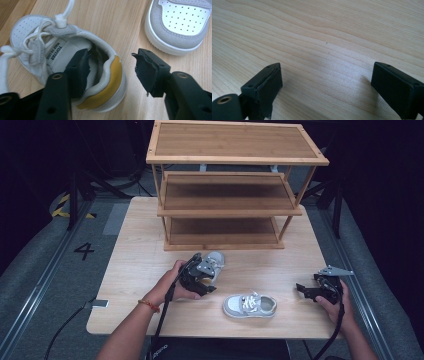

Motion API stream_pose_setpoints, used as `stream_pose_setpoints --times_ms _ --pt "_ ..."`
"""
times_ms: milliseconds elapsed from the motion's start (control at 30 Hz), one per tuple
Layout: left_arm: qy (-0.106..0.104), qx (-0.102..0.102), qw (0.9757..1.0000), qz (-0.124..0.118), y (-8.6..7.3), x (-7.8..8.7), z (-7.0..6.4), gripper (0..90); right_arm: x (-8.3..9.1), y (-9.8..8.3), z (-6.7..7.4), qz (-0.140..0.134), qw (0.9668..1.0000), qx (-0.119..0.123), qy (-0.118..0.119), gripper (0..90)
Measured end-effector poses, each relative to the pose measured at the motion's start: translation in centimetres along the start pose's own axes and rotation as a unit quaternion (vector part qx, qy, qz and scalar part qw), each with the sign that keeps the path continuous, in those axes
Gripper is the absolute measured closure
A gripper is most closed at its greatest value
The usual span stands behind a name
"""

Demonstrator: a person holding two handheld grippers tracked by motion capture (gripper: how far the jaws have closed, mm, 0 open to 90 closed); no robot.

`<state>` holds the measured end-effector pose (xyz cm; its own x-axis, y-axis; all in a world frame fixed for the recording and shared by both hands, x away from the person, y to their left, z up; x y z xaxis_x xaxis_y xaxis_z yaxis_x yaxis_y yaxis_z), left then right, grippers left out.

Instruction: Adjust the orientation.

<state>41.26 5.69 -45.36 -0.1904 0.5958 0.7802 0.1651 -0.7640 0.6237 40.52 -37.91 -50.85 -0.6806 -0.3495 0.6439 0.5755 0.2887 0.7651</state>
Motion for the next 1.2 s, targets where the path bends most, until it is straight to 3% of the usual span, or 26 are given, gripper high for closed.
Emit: stream_pose_setpoints --times_ms 200,233,367,633,900,1000,1200 --pt "-0.018 -0.008 0.9995 0.027 0.3 0.2 0.3 53.5 0.0 0.0 0.0 0.000 1.0000 0.000 0.000 10.3" --pt "-0.024 -0.010 0.9992 0.031 0.4 0.2 0.3 59.5 0.0 0.0 0.0 0.000 1.0000 0.000 0.000 10.3" --pt "-0.041 -0.019 0.9981 0.042 0.8 -0.2 -0.1 65.6 0.0 0.0 0.0 0.000 1.0000 0.000 0.000 10.3" --pt "-0.057 -0.025 0.9961 0.062 1.0 -0.4 0.0 69.8 0.0 0.0 0.0 0.000 1.0000 0.002 0.001 10.3" --pt "-0.054 -0.049 0.9944 0.076 1.4 -0.5 -0.1 71.4 0.0 0.0 0.1 0.000 1.0000 0.003 0.004 10.3" --pt "-0.038 -0.054 0.9952 0.073 1.6 -0.6 0.0 71.8 0.0 0.0 0.1 0.000 1.0000 0.003 0.005 10.3" --pt "-0.031 -0.049 0.9966 0.057 2.4 -0.6 0.3 71.9 0.0 0.0 0.1 0.000 1.0000 0.005 0.006 10.3"
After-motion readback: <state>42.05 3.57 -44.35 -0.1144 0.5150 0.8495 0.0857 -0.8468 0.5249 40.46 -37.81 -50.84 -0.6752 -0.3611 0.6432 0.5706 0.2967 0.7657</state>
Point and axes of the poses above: each handheld gripper's, and its own axes: x roughly backward along the jaws, y roughly out of its top, z roughly to its left, the point moved 3 cm from there along -x, roughly forward along the jaws, and after that the axes turned 3 degrees about -z, right-handed, at the moved point
